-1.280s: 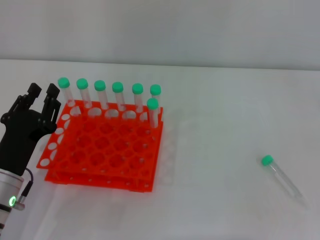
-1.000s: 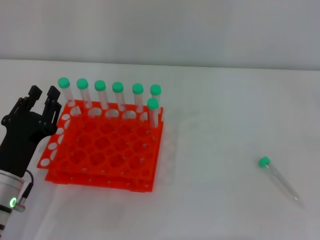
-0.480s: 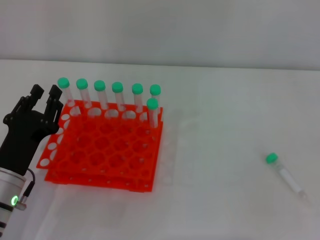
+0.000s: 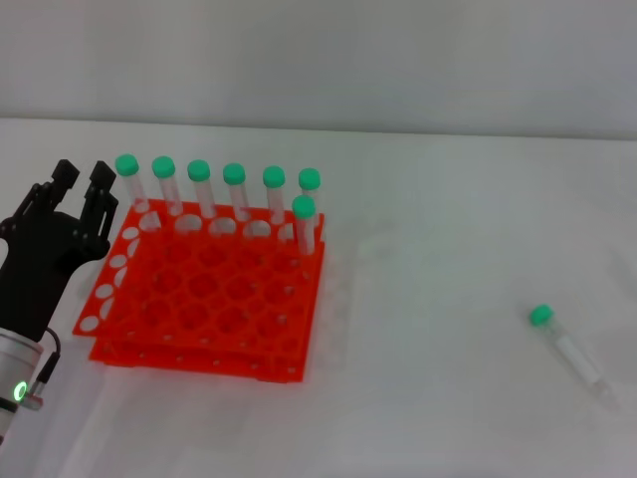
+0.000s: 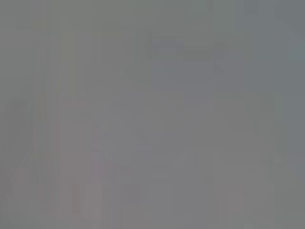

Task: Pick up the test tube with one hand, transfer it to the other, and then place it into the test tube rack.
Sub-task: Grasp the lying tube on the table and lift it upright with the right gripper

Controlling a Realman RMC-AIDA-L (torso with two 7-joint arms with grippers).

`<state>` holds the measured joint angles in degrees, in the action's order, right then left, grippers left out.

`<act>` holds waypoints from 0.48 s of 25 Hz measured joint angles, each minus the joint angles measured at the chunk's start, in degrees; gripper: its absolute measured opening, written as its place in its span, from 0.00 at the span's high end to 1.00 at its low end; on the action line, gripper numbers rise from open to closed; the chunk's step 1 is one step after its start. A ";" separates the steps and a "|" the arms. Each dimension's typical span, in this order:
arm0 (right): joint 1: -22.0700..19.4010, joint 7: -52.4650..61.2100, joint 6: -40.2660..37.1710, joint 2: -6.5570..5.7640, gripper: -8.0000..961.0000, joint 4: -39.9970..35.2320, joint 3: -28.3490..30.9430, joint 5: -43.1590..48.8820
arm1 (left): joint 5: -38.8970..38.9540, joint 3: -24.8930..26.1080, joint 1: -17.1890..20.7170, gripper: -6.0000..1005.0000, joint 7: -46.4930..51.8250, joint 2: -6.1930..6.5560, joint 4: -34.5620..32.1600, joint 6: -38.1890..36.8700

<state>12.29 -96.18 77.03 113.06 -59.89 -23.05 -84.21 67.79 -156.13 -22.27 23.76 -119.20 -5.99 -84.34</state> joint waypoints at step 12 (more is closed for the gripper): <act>8.27 51.62 15.19 1.79 0.13 -40.31 -26.16 43.88 | 0.14 0.05 -1.46 0.57 -1.40 0.11 3.92 -1.49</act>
<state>20.56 -44.56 92.22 114.85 -100.20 -49.21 -40.33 67.93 -156.08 -23.73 22.37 -119.09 -2.07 -85.83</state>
